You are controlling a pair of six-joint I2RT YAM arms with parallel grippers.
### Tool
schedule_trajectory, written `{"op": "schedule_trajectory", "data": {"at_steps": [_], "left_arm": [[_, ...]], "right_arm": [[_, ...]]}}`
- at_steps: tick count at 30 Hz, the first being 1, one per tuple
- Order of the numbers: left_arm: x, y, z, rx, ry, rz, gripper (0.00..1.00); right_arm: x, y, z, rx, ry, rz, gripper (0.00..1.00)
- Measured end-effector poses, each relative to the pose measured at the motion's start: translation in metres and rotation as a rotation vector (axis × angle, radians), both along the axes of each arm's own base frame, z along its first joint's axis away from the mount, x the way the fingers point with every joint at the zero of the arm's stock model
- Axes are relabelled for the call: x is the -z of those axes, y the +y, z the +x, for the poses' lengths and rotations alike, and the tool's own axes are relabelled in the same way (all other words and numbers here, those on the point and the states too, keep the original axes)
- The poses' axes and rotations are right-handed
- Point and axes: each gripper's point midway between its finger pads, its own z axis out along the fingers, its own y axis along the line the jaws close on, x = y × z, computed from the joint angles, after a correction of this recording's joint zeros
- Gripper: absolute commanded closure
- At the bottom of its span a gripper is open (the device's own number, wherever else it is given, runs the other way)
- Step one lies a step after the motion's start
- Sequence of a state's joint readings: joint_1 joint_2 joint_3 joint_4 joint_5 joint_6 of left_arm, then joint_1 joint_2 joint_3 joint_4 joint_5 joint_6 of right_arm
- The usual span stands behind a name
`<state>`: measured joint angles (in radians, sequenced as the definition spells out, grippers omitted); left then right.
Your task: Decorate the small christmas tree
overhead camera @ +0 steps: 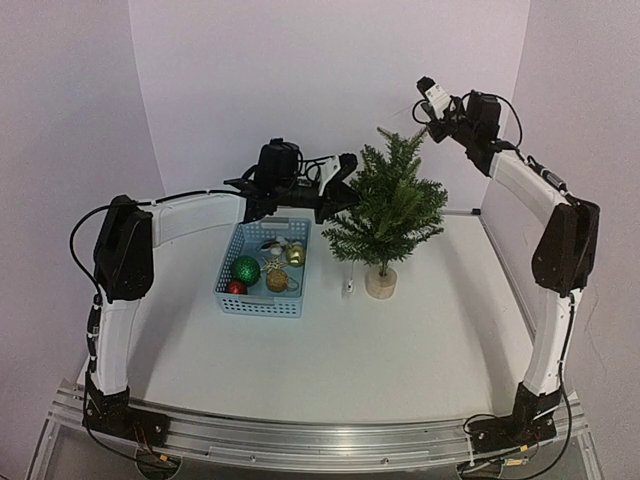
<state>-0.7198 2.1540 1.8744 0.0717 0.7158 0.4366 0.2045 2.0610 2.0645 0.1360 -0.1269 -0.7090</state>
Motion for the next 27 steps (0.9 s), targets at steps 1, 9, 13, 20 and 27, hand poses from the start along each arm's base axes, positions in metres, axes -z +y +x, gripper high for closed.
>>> {"op": "schedule_trajectory", "data": {"at_steps": [1, 9, 13, 20, 27], "left_arm": [[0.000, 0.000, 0.000, 0.000, 0.001, 0.000, 1.00], [0.000, 0.002, 0.002, -0.004, 0.027, -0.004, 1.00], [0.000, 0.005, 0.005, -0.013, 0.035, -0.005, 1.00], [0.003, 0.008, 0.008, -0.018, 0.043, -0.001, 1.00], [0.001, 0.007, 0.007, -0.010, 0.034, -0.011, 1.00]], "right_arm": [[0.006, 0.000, -0.002, -0.005, 0.022, 0.011, 1.00], [0.019, -0.012, -0.028, -0.043, 0.215, 0.160, 1.00], [0.045, -0.021, -0.037, -0.038, 0.408, 0.232, 1.00], [0.138, -0.040, -0.081, 0.054, 0.862, 0.325, 1.00], [0.161, -0.047, -0.149, 0.124, 1.113, 0.355, 1.00]]}}
